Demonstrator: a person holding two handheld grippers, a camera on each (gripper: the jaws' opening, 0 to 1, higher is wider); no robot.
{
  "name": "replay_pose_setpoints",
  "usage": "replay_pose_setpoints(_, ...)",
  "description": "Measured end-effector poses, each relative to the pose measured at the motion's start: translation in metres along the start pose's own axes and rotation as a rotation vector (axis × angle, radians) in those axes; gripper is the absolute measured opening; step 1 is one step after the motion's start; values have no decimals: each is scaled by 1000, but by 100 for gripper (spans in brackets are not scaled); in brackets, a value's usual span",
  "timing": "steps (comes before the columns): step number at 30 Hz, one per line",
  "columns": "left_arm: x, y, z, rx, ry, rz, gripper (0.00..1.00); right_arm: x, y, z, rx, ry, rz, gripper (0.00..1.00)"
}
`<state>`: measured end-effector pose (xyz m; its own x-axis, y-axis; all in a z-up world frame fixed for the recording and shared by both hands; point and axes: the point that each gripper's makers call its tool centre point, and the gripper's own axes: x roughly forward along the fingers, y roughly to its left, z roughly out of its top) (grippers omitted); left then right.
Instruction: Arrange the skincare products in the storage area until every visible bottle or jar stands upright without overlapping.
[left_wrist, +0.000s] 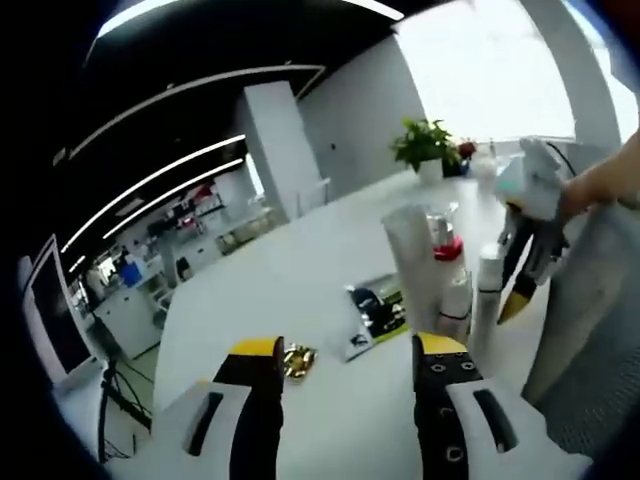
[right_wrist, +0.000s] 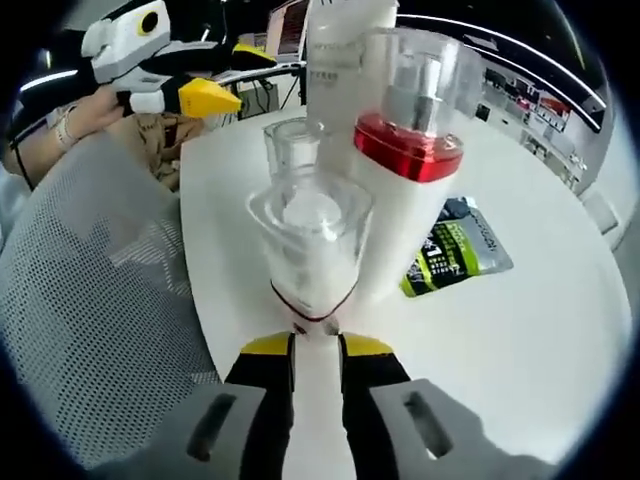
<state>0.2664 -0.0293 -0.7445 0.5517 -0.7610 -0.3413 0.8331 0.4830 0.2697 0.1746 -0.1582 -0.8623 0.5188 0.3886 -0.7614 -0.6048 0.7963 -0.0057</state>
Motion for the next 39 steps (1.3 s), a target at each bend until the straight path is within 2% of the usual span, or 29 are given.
replay_pose_setpoints(2,-1,-2,1,7,-5,-3,49,1,0,2,26,-3,1,14)
replay_pose_setpoints(6,1,-4,-5,29,32,-9,49,4,0,4,82,-15,7,13)
replay_pose_setpoints(13,1,-7,-5,40,34,-22,48,9,-1,5,149,-14,3,14)
replay_pose_setpoints(25,2,-10,-9,20,45,-45,48,16,-5,7,270,-44,5,16)
replay_pose_setpoints(39,4,-10,-13,21,61,-56,48,16,-6,8,282,-59,2,16)
